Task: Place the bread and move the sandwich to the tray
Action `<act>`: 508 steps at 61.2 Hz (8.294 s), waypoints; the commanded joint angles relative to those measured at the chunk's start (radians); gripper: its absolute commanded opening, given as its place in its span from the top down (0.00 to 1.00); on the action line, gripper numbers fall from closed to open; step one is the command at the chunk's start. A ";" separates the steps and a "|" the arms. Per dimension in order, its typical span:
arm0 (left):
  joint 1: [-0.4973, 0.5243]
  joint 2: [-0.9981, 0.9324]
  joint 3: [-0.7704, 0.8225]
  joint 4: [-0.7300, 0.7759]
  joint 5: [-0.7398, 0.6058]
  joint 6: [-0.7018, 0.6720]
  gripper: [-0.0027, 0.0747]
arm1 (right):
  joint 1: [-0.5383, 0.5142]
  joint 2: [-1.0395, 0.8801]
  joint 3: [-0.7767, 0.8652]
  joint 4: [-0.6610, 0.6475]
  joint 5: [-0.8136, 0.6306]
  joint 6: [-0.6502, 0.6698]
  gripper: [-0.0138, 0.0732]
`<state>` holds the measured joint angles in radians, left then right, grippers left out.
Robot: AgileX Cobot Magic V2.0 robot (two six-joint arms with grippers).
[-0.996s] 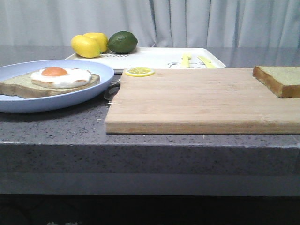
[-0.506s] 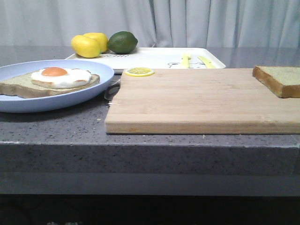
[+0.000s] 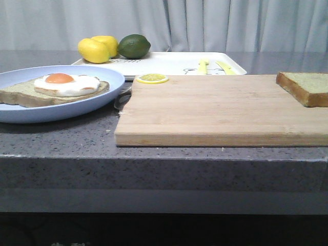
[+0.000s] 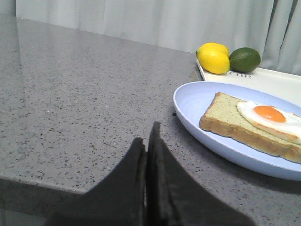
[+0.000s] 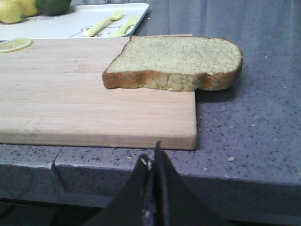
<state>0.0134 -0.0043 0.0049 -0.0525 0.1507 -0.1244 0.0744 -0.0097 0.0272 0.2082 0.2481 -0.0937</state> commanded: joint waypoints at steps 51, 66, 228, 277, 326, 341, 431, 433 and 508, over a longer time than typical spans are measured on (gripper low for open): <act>-0.005 -0.006 -0.164 0.101 -0.201 0.001 0.99 | -0.004 -0.011 -0.055 0.164 -0.276 -0.002 0.91; -0.005 0.208 -0.408 0.152 0.008 0.001 0.99 | -0.004 0.114 -0.318 0.055 -0.039 -0.002 0.91; -0.091 0.590 -0.598 0.173 0.001 0.029 0.49 | -0.516 1.645 -1.217 0.568 0.739 -0.366 0.26; -0.091 0.590 -0.598 0.173 0.001 0.029 0.49 | -0.435 1.395 -1.218 1.040 0.886 -0.391 0.92; -0.091 0.592 -0.598 0.173 0.001 0.029 0.49 | 0.451 1.867 -1.477 1.610 0.368 -0.604 0.92; -0.091 0.592 -0.598 0.173 0.001 0.029 0.49 | 0.450 1.944 -1.487 1.567 0.389 -0.602 0.75; -0.091 0.592 -0.598 0.173 0.001 0.029 0.49 | 0.228 1.577 -1.422 0.391 0.711 -0.276 0.91; -0.091 0.592 -0.598 0.173 0.001 0.029 0.49 | 0.228 1.556 -1.422 0.285 0.720 -0.218 0.91; -0.091 0.592 -0.598 0.173 0.001 0.029 0.49 | -0.011 0.448 -0.496 -0.208 0.051 0.154 0.91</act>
<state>-0.0674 0.5807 -0.5601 0.1239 0.2315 -0.0965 0.0618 0.5146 -0.5036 0.0000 0.4528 0.0595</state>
